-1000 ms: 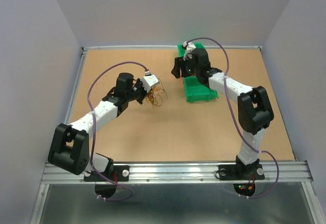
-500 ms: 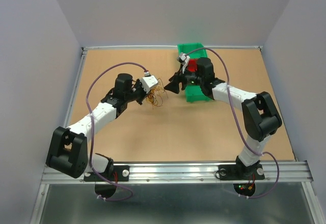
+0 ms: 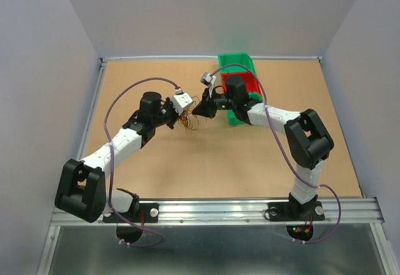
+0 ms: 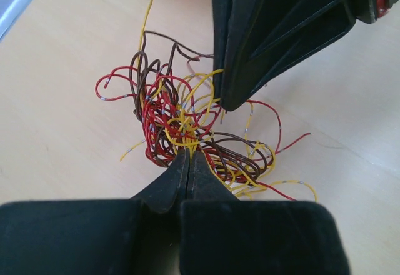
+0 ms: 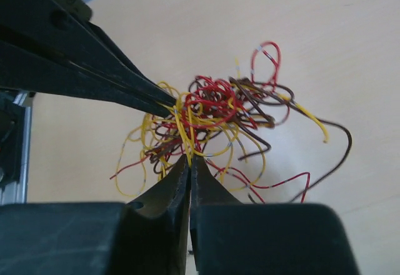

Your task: Untangle the cables

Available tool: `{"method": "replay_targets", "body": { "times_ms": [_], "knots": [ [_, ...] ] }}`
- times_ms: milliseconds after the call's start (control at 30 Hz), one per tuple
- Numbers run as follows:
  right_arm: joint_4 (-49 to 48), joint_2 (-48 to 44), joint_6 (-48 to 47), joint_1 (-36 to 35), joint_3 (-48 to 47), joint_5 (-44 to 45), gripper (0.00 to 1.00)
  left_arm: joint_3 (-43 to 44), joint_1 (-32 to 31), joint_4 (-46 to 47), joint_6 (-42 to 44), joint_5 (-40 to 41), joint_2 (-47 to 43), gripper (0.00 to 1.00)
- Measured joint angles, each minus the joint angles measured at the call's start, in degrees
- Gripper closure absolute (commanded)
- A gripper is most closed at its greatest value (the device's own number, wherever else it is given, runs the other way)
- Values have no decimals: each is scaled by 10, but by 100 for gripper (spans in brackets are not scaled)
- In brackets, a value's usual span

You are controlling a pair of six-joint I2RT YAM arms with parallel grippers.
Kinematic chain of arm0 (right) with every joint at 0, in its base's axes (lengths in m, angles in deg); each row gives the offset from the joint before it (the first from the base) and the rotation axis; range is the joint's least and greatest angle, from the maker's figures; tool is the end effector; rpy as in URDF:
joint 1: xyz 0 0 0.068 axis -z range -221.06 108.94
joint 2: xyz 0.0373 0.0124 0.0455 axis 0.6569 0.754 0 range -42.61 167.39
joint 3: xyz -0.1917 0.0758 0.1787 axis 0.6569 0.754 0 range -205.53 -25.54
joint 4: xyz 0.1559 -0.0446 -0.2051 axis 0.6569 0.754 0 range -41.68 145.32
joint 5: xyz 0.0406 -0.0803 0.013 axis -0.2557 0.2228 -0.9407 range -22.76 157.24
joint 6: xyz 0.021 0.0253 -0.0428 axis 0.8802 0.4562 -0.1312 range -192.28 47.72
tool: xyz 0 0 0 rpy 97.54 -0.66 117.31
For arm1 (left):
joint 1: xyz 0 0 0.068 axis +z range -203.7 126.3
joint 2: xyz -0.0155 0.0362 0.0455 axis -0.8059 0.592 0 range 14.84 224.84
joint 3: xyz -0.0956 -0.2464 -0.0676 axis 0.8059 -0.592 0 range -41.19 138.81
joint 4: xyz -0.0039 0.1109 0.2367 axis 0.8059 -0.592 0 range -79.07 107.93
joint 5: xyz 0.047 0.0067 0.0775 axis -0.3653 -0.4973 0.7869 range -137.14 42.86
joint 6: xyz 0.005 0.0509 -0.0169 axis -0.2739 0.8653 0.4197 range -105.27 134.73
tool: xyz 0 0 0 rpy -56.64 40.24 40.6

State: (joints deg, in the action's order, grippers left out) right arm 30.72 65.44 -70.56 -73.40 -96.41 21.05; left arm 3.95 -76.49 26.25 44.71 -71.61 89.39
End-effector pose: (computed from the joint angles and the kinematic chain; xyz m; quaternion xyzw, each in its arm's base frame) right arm 0.3463 0.2497 0.2311 -0.4166 0.6652 0.4617 0.4133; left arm 0.2633 -0.1266 0.2617 0.4655 0.6686 -0.1398 0.5628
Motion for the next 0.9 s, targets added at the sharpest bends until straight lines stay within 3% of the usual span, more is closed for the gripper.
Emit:
{"method": "replay_targets", "body": {
  "times_ms": [133, 367, 567, 900],
  "knots": [
    [1, -10, 15, -3, 5, 70, 100, -18, 16, 33, -35, 31, -24, 100],
    [-52, -111, 100, 45, 88, 196, 100, -21, 112, 90, -115, 70, -37, 100],
    [-107, -187, 163, 96, 171, 297, 99, -11, 154, 101, -161, 68, -12, 100],
    [-137, -349, 195, 102, 285, 444, 99, -9, 219, 104, -201, 81, 3, 100]
  ]
}}
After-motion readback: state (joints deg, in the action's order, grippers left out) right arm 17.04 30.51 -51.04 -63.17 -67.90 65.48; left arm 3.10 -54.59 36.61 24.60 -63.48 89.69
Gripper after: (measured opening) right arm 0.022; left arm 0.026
